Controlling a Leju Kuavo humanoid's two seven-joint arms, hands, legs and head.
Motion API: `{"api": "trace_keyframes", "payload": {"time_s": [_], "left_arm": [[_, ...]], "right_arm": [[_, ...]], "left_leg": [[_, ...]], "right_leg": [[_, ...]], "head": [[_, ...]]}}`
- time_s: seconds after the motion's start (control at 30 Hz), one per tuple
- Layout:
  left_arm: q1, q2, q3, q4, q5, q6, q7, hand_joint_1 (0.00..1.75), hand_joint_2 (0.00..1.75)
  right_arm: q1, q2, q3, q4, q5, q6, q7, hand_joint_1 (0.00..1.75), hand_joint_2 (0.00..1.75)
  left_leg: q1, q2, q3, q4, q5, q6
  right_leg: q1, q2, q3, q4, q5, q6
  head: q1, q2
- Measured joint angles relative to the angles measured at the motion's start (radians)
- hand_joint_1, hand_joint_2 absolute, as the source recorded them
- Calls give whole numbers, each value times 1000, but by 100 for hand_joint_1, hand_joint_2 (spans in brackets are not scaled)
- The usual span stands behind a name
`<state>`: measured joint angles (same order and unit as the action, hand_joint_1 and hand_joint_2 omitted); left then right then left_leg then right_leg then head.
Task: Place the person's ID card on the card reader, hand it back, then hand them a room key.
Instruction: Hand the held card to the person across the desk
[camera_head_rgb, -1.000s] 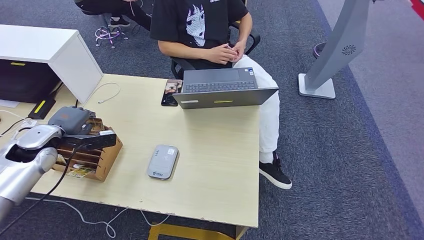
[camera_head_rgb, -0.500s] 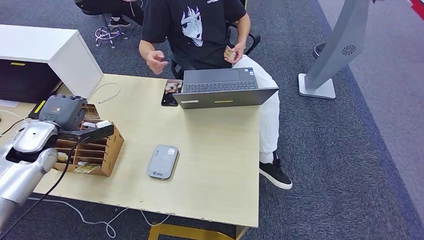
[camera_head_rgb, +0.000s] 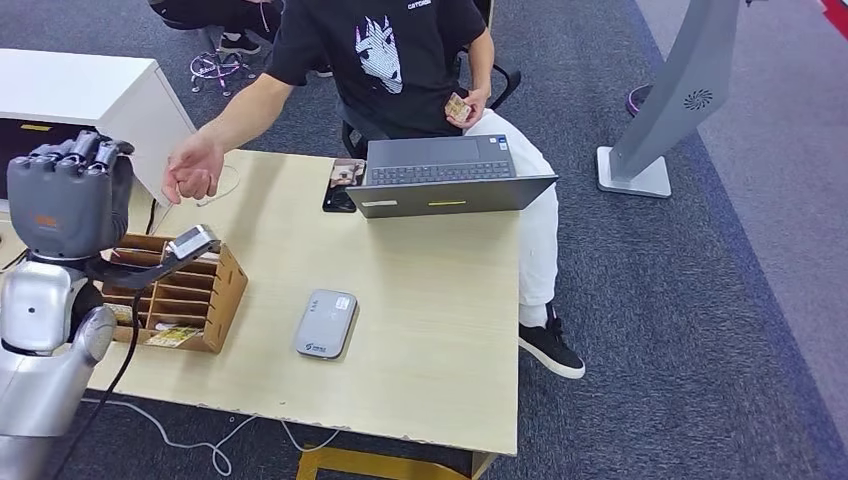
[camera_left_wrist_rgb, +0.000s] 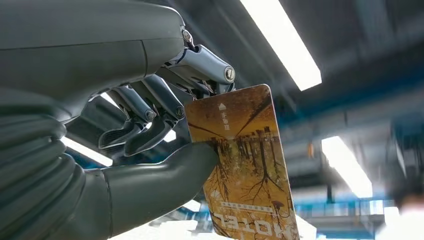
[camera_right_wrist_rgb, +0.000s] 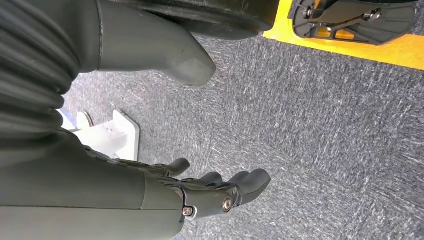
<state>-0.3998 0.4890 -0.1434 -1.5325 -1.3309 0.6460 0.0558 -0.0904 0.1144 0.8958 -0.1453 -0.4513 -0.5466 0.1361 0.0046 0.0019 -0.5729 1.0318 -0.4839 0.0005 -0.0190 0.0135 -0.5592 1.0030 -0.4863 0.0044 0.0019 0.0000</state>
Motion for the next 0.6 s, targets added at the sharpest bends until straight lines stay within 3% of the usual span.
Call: {"api": "trace_keyframes", "payload": {"time_s": [0.27, 0.6], "left_arm": [[45, -85, 114, -77, -97, 46, -42, 175, 175], [-66, -103, 170, 225, -139, 42, 7, 175, 175]], "right_arm": [[0, 0, 16, 0, 10, -3, 7, 0, 175], [-3, 0, 36, 0, 16, -7, 14, 0, 175]], "left_leg": [[1, -1, 0, 0, 1, 0], [1, -1, 0, 0, 3, -1]], "right_leg": [[0, 0, 0, 0, 1, 0], [1, -1, 0, 1, 3, -2]], "head": [[0, 0], [0, 0]]}}
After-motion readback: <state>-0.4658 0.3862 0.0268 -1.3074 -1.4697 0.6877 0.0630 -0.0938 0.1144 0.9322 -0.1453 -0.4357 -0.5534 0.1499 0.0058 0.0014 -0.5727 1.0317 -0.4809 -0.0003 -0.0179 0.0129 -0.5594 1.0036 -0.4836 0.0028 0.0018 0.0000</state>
